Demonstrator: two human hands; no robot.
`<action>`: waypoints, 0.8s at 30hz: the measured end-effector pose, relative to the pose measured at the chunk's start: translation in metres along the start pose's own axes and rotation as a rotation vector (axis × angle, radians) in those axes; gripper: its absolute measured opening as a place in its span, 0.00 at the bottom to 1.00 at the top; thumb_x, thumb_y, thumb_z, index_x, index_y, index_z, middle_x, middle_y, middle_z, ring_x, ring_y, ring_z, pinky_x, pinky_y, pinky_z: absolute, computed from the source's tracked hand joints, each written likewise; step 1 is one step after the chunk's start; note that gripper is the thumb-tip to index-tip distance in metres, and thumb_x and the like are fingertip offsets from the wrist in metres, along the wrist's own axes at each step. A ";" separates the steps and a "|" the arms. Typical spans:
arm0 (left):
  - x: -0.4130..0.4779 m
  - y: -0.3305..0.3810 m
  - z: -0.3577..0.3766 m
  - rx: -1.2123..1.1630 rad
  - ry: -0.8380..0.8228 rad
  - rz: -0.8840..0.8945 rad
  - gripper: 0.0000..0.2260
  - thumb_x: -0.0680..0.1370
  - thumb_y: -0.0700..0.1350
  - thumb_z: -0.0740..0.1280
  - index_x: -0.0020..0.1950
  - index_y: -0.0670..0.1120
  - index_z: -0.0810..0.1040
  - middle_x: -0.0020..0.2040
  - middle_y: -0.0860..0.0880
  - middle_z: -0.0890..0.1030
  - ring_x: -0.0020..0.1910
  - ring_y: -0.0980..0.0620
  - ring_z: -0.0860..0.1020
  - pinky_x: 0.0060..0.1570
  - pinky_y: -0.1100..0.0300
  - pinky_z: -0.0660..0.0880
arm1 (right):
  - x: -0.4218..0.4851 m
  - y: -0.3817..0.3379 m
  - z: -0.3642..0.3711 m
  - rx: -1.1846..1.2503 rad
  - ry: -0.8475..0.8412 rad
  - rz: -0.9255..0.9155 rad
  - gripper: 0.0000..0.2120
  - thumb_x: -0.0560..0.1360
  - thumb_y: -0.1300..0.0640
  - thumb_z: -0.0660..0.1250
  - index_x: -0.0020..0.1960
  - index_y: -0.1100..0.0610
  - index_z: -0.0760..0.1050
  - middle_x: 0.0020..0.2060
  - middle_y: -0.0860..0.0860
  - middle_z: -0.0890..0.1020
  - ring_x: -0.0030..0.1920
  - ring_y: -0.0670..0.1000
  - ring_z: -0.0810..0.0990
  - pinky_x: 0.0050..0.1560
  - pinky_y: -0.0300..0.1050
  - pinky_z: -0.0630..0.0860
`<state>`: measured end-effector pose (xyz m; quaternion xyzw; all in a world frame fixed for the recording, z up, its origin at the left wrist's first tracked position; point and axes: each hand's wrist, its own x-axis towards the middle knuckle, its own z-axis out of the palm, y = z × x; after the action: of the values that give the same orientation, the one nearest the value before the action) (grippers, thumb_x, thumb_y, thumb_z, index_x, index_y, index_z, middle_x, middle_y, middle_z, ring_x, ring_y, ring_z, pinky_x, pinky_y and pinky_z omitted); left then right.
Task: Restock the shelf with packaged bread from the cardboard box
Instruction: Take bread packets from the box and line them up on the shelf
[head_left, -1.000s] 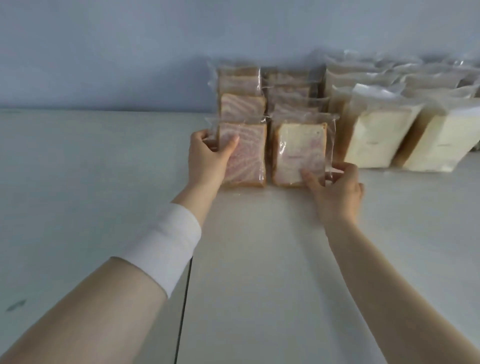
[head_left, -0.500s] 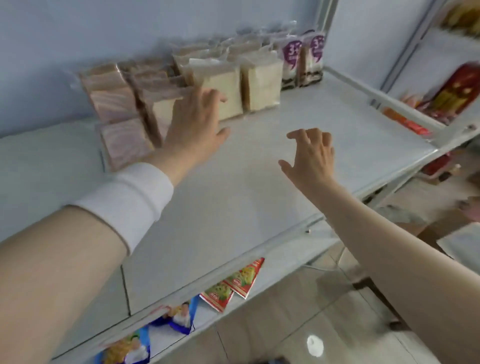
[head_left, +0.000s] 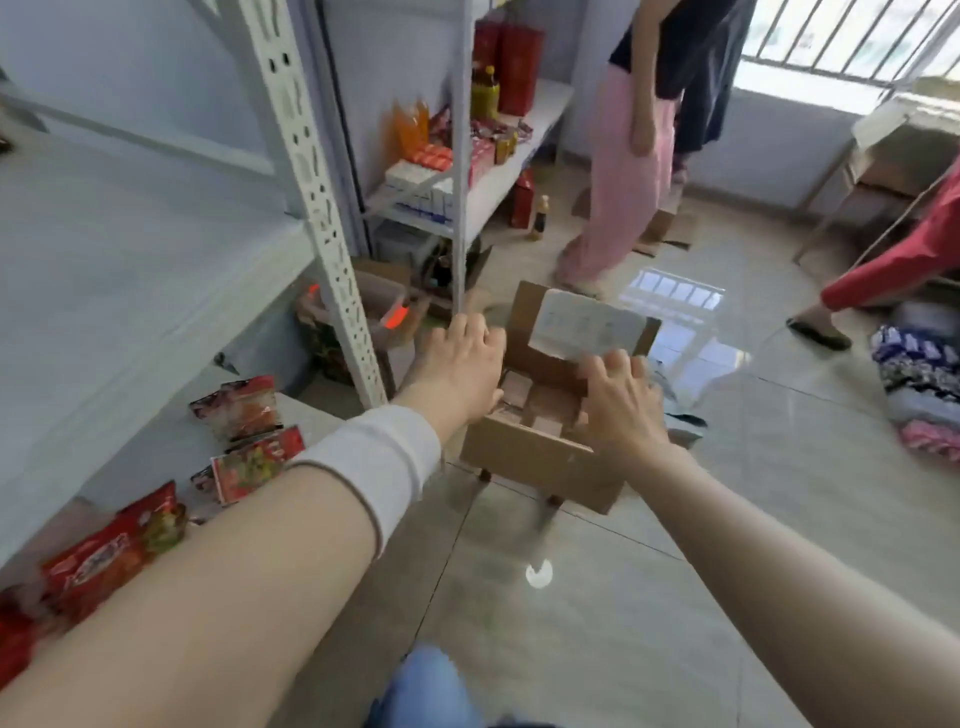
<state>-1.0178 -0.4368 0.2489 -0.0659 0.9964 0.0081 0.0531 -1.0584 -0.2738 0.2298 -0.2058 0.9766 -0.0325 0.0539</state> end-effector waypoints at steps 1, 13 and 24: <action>0.018 0.016 0.012 -0.004 -0.035 0.022 0.22 0.75 0.52 0.66 0.64 0.44 0.65 0.63 0.42 0.68 0.63 0.42 0.66 0.61 0.49 0.66 | 0.007 0.024 0.008 -0.001 -0.032 0.055 0.23 0.70 0.59 0.67 0.63 0.56 0.66 0.61 0.57 0.68 0.63 0.60 0.64 0.60 0.56 0.68; 0.276 0.078 0.191 -0.015 -0.360 0.144 0.17 0.77 0.46 0.63 0.63 0.42 0.65 0.62 0.41 0.69 0.61 0.43 0.68 0.61 0.49 0.66 | 0.192 0.161 0.160 -0.024 -0.382 0.356 0.22 0.73 0.58 0.65 0.64 0.57 0.63 0.63 0.58 0.66 0.64 0.60 0.65 0.59 0.54 0.69; 0.414 0.051 0.429 -0.336 -0.588 -0.347 0.28 0.77 0.47 0.63 0.73 0.43 0.55 0.70 0.38 0.60 0.69 0.38 0.60 0.66 0.45 0.62 | 0.325 0.213 0.400 0.354 -0.539 0.766 0.22 0.77 0.52 0.62 0.63 0.66 0.65 0.61 0.61 0.68 0.63 0.61 0.68 0.57 0.52 0.71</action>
<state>-1.3878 -0.4307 -0.2214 -0.2364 0.8974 0.1809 0.3258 -1.3914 -0.2278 -0.2148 0.1790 0.9128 -0.1211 0.3467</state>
